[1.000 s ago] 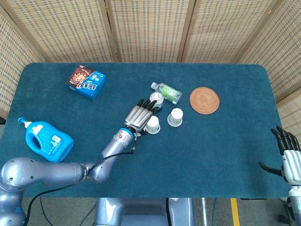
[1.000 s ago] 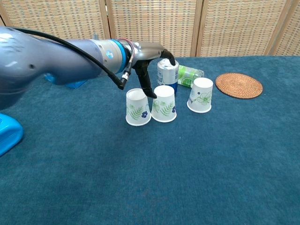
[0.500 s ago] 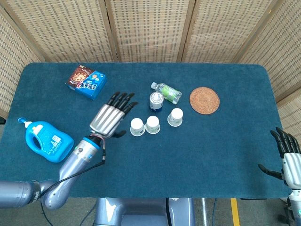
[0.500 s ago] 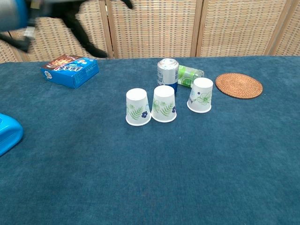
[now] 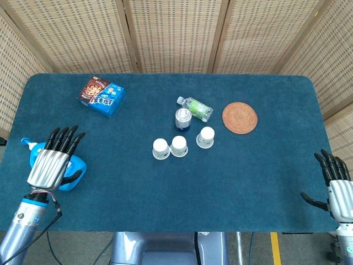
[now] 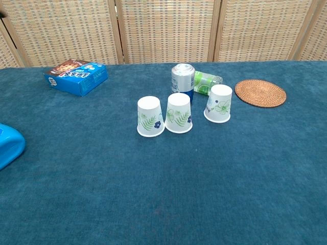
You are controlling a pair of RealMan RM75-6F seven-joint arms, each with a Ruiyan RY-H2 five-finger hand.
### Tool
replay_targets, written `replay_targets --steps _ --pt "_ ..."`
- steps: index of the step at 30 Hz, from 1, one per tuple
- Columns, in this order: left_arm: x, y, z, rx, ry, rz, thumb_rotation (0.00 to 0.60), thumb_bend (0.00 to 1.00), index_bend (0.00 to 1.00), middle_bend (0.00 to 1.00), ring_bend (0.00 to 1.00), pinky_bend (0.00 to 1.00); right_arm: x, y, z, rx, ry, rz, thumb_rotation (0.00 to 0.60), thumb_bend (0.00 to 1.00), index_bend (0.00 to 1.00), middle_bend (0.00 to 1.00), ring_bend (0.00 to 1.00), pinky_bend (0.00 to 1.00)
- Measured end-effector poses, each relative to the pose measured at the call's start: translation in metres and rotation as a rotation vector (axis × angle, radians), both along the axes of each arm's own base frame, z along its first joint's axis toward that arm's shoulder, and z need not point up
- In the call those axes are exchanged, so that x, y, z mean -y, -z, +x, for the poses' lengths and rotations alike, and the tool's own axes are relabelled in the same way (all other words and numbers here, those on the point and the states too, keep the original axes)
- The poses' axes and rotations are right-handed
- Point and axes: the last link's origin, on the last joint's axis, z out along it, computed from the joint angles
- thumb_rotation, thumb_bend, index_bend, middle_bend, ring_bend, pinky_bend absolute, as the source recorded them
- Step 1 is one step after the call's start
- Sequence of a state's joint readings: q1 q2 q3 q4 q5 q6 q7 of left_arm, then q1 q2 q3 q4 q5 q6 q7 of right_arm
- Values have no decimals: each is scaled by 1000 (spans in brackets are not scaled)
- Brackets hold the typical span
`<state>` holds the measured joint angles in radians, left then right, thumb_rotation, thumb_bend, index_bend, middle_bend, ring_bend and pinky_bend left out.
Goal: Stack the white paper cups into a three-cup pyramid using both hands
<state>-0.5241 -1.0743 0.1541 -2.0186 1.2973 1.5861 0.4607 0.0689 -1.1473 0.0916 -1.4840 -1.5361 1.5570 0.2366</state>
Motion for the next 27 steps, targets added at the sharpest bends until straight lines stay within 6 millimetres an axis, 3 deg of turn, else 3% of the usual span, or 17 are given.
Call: replay_targets --steps 4,9,14,18,23,27 --pt "23 -4 -33 -35 -62 22 600 220 68 0 0 0 0 1 1 -15 -1 -5 600 125 47 0 0 79" --pt "50 -8 -60 -56 -109 49 600 220 67 0 0 0 0 3 2 -28 -2 -8 600 126 47 0 0 79" --pt "69 -9 -77 -58 -143 45 600 220 66 0 0 0 2 3 3 -40 -2 -12 600 125 47 0 0 79" --pt "72 -11 -81 -51 -151 45 600 220 66 0 0 0 8 4 9 -30 -16 -6 600 126 48 0 0 79" --pt "67 -12 -86 -50 -158 48 600 219 65 0 0 0 32 -9 38 -74 -99 -15 600 126 80 0 0 79" --pt "64 -13 -90 -56 -168 53 600 220 65 0 0 0 59 -18 77 -93 -152 13 600 126 133 0 0 80"
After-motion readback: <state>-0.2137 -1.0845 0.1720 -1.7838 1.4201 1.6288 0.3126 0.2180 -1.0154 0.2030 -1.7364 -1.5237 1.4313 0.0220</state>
